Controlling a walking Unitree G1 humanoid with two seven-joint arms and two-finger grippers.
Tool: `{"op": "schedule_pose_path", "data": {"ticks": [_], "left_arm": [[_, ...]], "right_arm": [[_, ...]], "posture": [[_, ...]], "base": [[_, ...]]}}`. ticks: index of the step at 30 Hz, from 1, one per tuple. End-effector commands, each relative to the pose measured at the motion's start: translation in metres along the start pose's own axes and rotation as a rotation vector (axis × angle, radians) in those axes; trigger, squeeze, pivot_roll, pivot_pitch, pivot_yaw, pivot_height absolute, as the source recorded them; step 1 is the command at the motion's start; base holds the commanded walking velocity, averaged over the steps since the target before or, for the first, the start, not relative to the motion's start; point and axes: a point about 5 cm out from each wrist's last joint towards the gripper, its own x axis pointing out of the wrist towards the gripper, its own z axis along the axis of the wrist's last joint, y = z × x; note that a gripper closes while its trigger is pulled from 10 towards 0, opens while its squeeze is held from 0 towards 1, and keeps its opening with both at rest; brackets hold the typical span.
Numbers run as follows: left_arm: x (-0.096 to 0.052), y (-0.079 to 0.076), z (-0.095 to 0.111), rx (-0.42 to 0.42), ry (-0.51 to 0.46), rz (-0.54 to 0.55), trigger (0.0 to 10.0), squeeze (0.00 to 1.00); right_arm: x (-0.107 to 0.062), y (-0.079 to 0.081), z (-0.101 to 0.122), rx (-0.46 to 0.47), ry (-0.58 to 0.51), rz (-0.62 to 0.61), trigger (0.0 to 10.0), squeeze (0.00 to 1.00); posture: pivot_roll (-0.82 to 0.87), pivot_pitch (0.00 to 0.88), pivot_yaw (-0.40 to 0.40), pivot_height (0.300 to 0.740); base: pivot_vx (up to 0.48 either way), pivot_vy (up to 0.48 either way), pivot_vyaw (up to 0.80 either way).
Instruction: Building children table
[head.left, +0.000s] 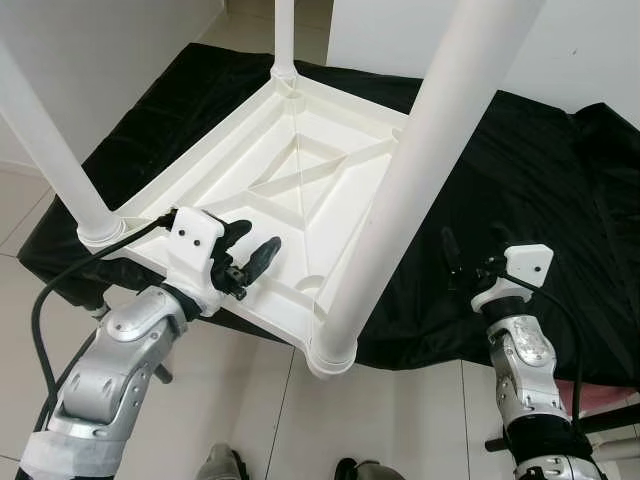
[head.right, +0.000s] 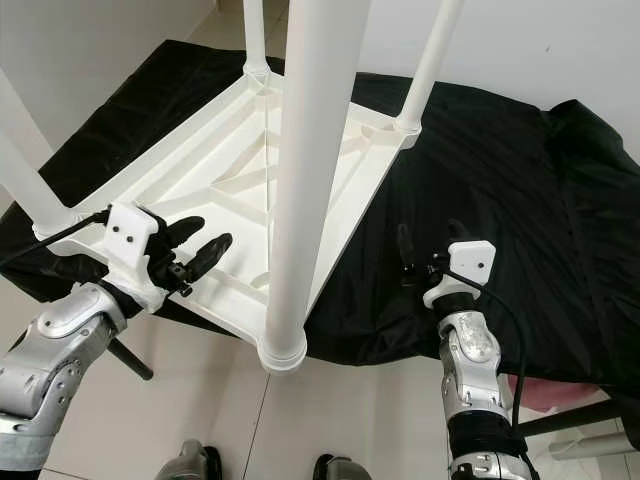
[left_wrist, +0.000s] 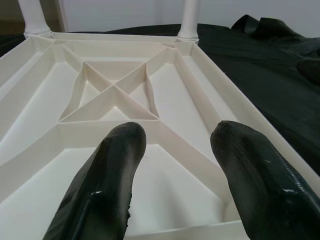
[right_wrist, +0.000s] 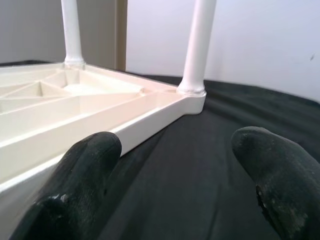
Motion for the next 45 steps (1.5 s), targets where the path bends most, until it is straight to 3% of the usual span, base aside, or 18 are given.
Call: {"op": "schedule_pose_path", "data": {"ticks": [1, 3, 4, 6, 9, 15, 19, 20, 24, 26, 28, 35, 38, 39, 45], "left_arm": [[-0.009, -0.014, -0.003, 0.027, 0.018, -0.222, 10.0, 0.00], [-0.019, -0.021, -0.010, 0.071, 0.070, -0.322, 10.0, 0.00], [-0.019, -0.021, -0.010, 0.071, 0.070, -0.322, 10.0, 0.00], [-0.024, -0.021, -0.024, 0.163, 0.158, -0.359, 10.0, 0.00], [-0.024, -0.021, -0.029, 0.200, 0.182, -0.370, 10.0, 0.00], [-0.011, -0.016, -0.050, 0.317, 0.278, -0.355, 10.0, 0.00], [-0.007, -0.013, -0.053, 0.333, 0.290, -0.342, 10.0, 0.00], [0.005, -0.004, -0.061, 0.396, 0.318, -0.300, 10.0, 0.00], [0.019, 0.004, -0.066, 0.441, 0.324, -0.254, 10.0, 0.00], [0.019, 0.004, -0.066, 0.441, 0.324, -0.254, 10.0, 0.00], [0.033, 0.005, -0.063, 0.452, 0.295, -0.234, 10.0, 0.00], [0.060, -0.002, -0.057, 0.449, 0.236, -0.229, 10.0, 0.00], [0.071, -0.007, -0.056, 0.447, 0.209, -0.241, 10.0, 0.00], [0.082, -0.011, -0.056, 0.445, 0.191, -0.243, 10.0, 0.00], [0.098, -0.017, -0.052, 0.408, 0.155, -0.226, 10.0, 0.00]], "right_arm": [[-0.007, -0.002, 0.000, -0.009, 0.018, -0.007, 10.0, 0.00], [-0.011, 0.001, 0.003, -0.011, 0.027, 0.014, 10.0, 0.00], [-0.011, 0.001, 0.003, -0.011, 0.027, 0.014, 10.0, 0.00], [-0.012, 0.003, 0.007, -0.016, 0.034, 0.029, 10.0, 0.00], [-0.012, 0.004, 0.007, -0.015, 0.034, 0.031, 10.0, 0.00], [-0.008, 0.011, 0.007, -0.008, 0.036, 0.024, 10.0, 0.00], [-0.007, 0.012, 0.007, -0.006, 0.037, 0.025, 10.0, 0.00], [-0.006, 0.013, 0.009, -0.001, 0.040, 0.019, 10.0, 0.00], [-0.004, 0.014, 0.012, 0.000, 0.036, 0.017, 10.0, 0.00], [-0.004, 0.014, 0.012, 0.000, 0.036, 0.017, 10.0, 0.00], [-0.005, 0.013, 0.013, 0.019, 0.026, 0.008, 10.0, 0.00], [-0.009, 0.006, 0.018, 0.104, 0.027, 0.037, 10.0, 0.00], [-0.015, 0.001, 0.020, 0.108, 0.044, 0.099, 10.0, 0.00], [-0.023, -0.001, 0.020, 0.087, 0.087, 0.207, 10.0, 0.00], [-0.038, -0.008, 0.023, 0.043, 0.154, 0.355, 10.0, 0.00]], "posture": [[0.08, 0.176, -0.048, 0.740], [0.08, 0.178, -0.053, 0.740], [0.08, 0.178, -0.053, 0.740], [0.09, 0.176, -0.049, 0.740], [0.09, 0.176, -0.049, 0.740], [0.08, 0.166, -0.047, 0.740], [0.08, 0.163, -0.046, 0.740], [0.08, 0.160, -0.045, 0.740], [0.08, 0.156, -0.044, 0.740], [0.08, 0.156, -0.044, 0.740], [0.07, 0.152, -0.038, 0.740], [0.05, 0.152, -0.028, 0.740], [0.03, 0.152, -0.023, 0.740], [0.03, 0.154, -0.019, 0.740], [0.00, 0.148, -0.005, 0.740]], "base": [[0.000, 0.000, 0.00], [0.000, 0.000, 0.00], [0.000, 0.000, 0.00], [0.000, 0.000, 0.00], [0.000, 0.000, 0.00], [0.000, 0.000, 0.00], [0.000, 0.000, 0.00], [0.000, 0.000, 0.00], [0.000, 0.000, 0.00], [0.000, 0.000, 0.00], [0.000, 0.000, 0.00], [0.000, 0.000, 0.00], [0.000, 0.000, 0.00], [0.000, 0.000, 0.00], [0.000, 0.000, 0.00]]}}
